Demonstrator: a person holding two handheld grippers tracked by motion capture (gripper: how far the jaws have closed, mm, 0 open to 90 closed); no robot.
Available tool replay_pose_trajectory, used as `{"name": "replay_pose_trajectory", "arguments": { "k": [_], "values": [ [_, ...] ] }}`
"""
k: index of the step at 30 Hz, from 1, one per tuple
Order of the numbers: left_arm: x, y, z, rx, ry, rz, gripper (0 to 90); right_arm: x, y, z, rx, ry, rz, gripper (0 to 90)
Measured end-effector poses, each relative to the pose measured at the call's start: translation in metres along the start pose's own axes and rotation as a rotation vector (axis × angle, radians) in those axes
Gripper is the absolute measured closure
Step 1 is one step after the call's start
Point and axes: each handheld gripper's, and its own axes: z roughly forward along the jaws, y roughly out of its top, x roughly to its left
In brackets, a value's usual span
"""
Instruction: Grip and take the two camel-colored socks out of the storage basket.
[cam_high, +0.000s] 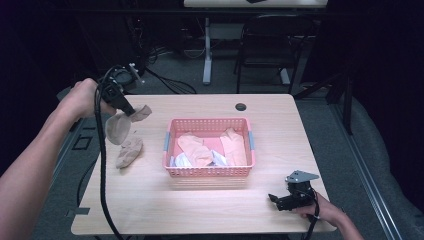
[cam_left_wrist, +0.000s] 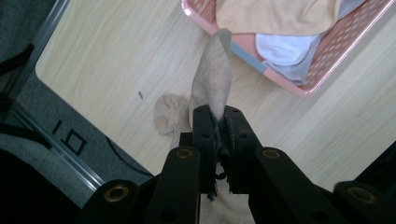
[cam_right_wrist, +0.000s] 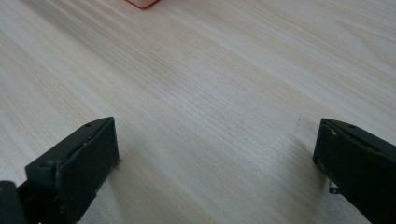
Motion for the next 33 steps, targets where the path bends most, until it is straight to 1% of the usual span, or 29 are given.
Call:
{"name": "replay_pose_trajectory", "arguments": {
  "k": [2, 4, 8, 11, 12, 14, 16, 19, 20, 22, 25, 28, 29, 30, 33],
  "values": [
    [0.004, -0.007, 0.001, 0.007, 0.000, -0.011, 84.6, 0.000, 0.000, 0.000, 0.000, 0.000, 0.000, 0.0],
    [0.008, -0.016, 0.003, 0.005, -0.004, -0.035, 84.6, 0.000, 0.000, 0.000, 0.000, 0.000, 0.000, 0.0],
    [0.013, -0.025, 0.010, 0.012, -0.011, -0.055, 84.6, 0.000, 0.000, 0.000, 0.001, 0.000, 0.000, 0.0],
    [0.015, -0.034, 0.024, 0.022, -0.021, -0.070, 84.6, 0.000, 0.000, 0.000, 0.000, 0.000, 0.000, 0.0],
    [0.016, -0.037, 0.029, 0.025, -0.022, -0.082, 84.6, 0.000, 0.000, 0.000, 0.001, 0.000, 0.000, 0.0],
    [0.018, -0.040, 0.035, 0.033, -0.027, -0.087, 84.6, 0.000, 0.000, 0.000, 0.001, 0.000, 0.000, 0.0],
    [0.021, -0.044, 0.044, 0.034, -0.029, -0.102, 84.6, 0.000, 0.000, 0.000, 0.000, 0.000, 0.000, 0.0],
    [0.023, -0.050, 0.059, 0.034, -0.042, -0.119, 84.6, 0.000, 0.000, 0.000, 0.000, 0.000, 0.000, 0.0],
    [0.023, -0.051, 0.062, 0.033, -0.042, -0.120, 84.6, 0.000, 0.000, 0.000, 0.000, 0.000, 0.000, 0.0],
    [0.024, -0.054, 0.071, 0.026, -0.054, -0.135, 84.6, 0.000, 0.000, 0.000, 0.001, 0.000, -0.001, 0.0],
    [0.024, -0.059, 0.089, 0.023, -0.072, -0.152, 84.6, 0.000, 0.000, 0.000, -0.001, -0.002, -0.001, 0.0],
    [0.025, -0.063, 0.105, 0.031, -0.077, -0.162, 84.6, 0.000, 0.000, 0.000, 0.000, -0.003, -0.002, 0.0],
    [0.024, -0.065, 0.113, 0.035, -0.077, -0.171, 84.6, 0.000, 0.000, 0.000, 0.002, -0.002, 0.000, 0.0],
    [0.026, -0.066, 0.117, 0.034, -0.092, -0.176, 84.6, 0.000, 0.000, 0.000, 0.001, -0.002, -0.001, 0.0],
    [0.025, -0.069, 0.135, 0.028, -0.113, -0.199, 84.5, 0.000, 0.000, 0.000, 0.001, -0.002, -0.001, 0.0]
  ]
}}
